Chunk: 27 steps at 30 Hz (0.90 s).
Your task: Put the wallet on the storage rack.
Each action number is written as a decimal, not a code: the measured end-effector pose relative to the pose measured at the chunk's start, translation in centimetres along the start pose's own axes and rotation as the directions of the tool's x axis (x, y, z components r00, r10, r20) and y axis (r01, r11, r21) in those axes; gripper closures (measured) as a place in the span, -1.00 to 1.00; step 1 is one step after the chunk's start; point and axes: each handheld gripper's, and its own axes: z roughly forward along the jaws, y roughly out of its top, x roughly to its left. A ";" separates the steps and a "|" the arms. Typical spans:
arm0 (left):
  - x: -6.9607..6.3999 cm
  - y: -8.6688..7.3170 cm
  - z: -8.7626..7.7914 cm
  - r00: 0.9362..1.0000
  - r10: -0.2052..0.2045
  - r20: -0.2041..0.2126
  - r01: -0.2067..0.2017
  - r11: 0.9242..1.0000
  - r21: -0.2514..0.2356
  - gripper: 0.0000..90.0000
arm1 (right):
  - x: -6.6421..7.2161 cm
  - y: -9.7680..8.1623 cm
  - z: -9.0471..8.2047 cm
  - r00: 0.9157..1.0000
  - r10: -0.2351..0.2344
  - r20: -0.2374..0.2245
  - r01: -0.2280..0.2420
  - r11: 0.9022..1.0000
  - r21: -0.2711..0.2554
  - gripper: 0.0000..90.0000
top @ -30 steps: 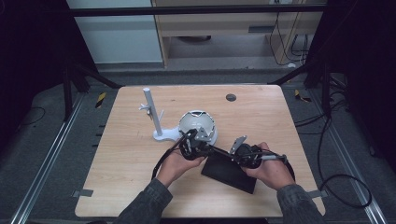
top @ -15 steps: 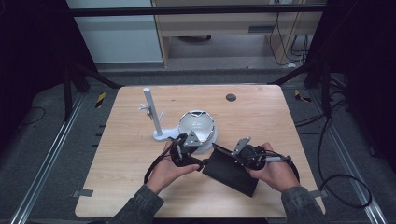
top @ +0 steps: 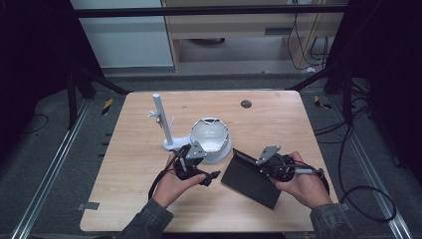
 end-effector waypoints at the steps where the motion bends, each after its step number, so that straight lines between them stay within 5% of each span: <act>1: 0.1 -0.1 -0.1 1.000 -0.001 0.002 0.001 1.000 -0.003 -0.70 | -0.1 0.0 -0.1 1.000 -0.001 0.003 0.001 1.000 -0.003 0.89; 12: 1.0 -0.5 -1.1 1.000 -0.012 0.004 0.012 0.998 -0.062 -0.78 | -0.6 0.5 -2.6 0.997 -0.002 0.072 0.007 0.997 -0.079 0.89; 27: 1.3 -0.7 -1.2 1.000 -0.014 0.004 0.014 0.997 -0.081 -0.80 | -2.0 -0.5 -6.0 0.986 0.068 0.154 -0.039 0.982 -0.186 0.89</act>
